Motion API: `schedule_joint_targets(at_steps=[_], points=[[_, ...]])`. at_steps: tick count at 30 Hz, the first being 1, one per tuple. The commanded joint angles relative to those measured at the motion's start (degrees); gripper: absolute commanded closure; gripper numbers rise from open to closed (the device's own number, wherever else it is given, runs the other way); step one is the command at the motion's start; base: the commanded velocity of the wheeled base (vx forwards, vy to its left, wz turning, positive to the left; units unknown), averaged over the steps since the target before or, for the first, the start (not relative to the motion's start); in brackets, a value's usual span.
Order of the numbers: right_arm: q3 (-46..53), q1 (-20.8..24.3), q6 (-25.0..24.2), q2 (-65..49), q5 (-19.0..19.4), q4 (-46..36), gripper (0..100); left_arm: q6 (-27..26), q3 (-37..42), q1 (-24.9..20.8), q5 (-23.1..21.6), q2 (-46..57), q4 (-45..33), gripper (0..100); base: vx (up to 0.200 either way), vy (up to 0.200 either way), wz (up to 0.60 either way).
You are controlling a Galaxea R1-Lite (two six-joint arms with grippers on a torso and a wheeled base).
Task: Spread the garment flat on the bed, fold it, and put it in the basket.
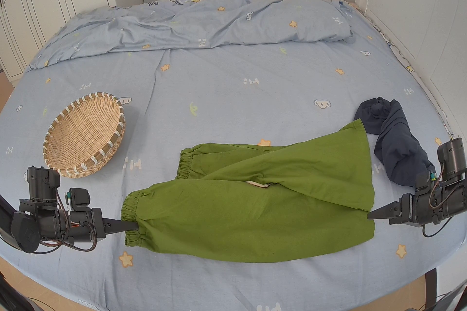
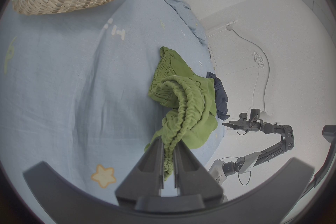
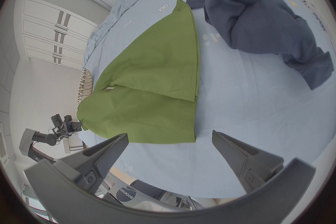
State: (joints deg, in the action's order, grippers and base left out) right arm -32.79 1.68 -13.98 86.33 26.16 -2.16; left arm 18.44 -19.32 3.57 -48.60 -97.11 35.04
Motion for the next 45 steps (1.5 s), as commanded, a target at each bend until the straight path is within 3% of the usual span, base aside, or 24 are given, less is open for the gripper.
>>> schedule_joint_targets(at_steps=[1, 21, 22, 36, 45], points=[[1.1, -0.1, 0.1, 7.4, 2.0, 4.3, 0, 0.0, -0.4, 0.4, 0.1, -0.3, 0.0, 100, 0.0, 0.0, 0.0], [-2.2, 0.8, -0.6, 15.3, 3.7, 11.6, 0, -0.1, -1.2, 1.5, 0.4, -1.2, 0.0, 100, 0.0, 0.0, 0.0], [-2.2, 0.8, -0.6, 15.3, 3.7, 11.6, 100, -0.1, -1.2, 1.5, 0.4, -1.2, 0.0, 100, 0.0, 0.0, 0.0], [-4.9, 0.7, -2.3, 15.2, 3.8, 12.6, 100, -0.1, -1.3, 1.6, 0.4, -1.2, 0.0, 100, 0.0, 0.0, 0.0], [-14.9, 0.9, -2.8, 14.2, 3.9, 12.9, 100, 0.0, -2.6, 2.8, 0.4, -1.7, 0.0, 100, 0.0, 0.0, 0.0]])
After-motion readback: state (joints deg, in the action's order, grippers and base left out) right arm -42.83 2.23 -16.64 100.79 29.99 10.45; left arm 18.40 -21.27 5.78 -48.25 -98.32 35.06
